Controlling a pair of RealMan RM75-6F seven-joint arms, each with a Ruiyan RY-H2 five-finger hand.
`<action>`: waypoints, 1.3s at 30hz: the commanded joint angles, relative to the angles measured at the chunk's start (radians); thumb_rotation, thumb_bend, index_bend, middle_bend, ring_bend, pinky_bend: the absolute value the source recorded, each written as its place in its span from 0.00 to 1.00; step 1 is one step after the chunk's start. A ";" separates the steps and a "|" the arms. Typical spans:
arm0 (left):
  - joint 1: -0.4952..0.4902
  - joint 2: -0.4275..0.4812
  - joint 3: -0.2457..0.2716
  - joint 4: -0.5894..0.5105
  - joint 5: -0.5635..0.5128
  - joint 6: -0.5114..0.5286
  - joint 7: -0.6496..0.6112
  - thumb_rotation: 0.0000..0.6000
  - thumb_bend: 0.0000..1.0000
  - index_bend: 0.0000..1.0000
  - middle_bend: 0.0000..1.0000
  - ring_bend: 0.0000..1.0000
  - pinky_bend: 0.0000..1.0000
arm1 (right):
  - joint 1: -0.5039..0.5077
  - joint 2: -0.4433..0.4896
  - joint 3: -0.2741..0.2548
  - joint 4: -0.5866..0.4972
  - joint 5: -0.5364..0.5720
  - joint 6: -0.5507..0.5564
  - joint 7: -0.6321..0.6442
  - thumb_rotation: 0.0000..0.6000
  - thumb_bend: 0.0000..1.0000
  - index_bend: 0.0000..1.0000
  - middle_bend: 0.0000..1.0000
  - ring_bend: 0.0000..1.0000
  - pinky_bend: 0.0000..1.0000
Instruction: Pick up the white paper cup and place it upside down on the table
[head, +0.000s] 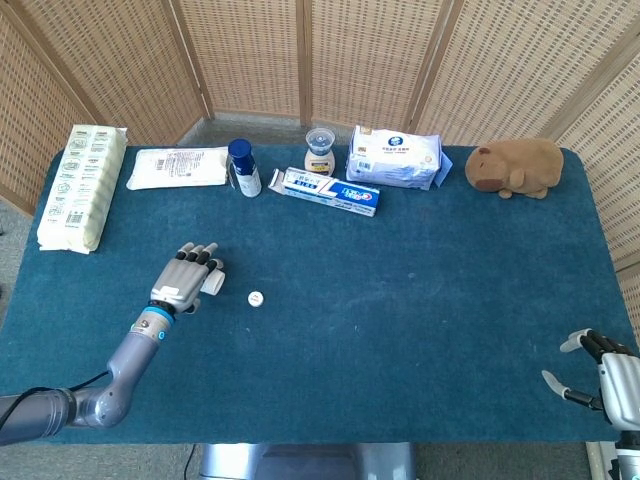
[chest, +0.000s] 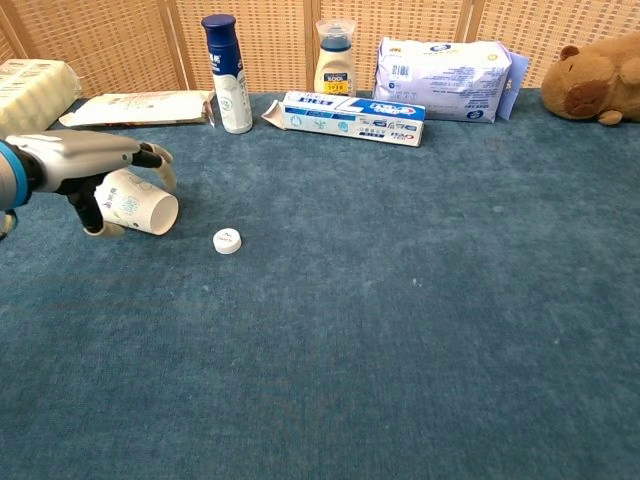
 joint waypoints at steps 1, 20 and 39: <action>0.005 -0.014 0.000 0.011 0.012 0.007 -0.002 1.00 0.30 0.26 0.01 0.00 0.05 | 0.000 0.000 0.000 0.001 0.000 -0.001 0.002 0.68 0.26 0.45 0.37 0.40 0.41; 0.026 -0.034 -0.002 0.035 0.048 0.024 0.011 1.00 0.31 0.28 0.01 0.00 0.05 | -0.001 0.000 0.003 -0.005 0.004 -0.002 -0.005 0.69 0.26 0.45 0.37 0.40 0.42; 0.064 -0.089 0.010 0.115 0.139 0.074 0.048 1.00 0.31 0.46 0.01 0.00 0.05 | -0.003 0.006 0.005 -0.014 0.006 -0.001 -0.011 0.68 0.26 0.45 0.37 0.40 0.42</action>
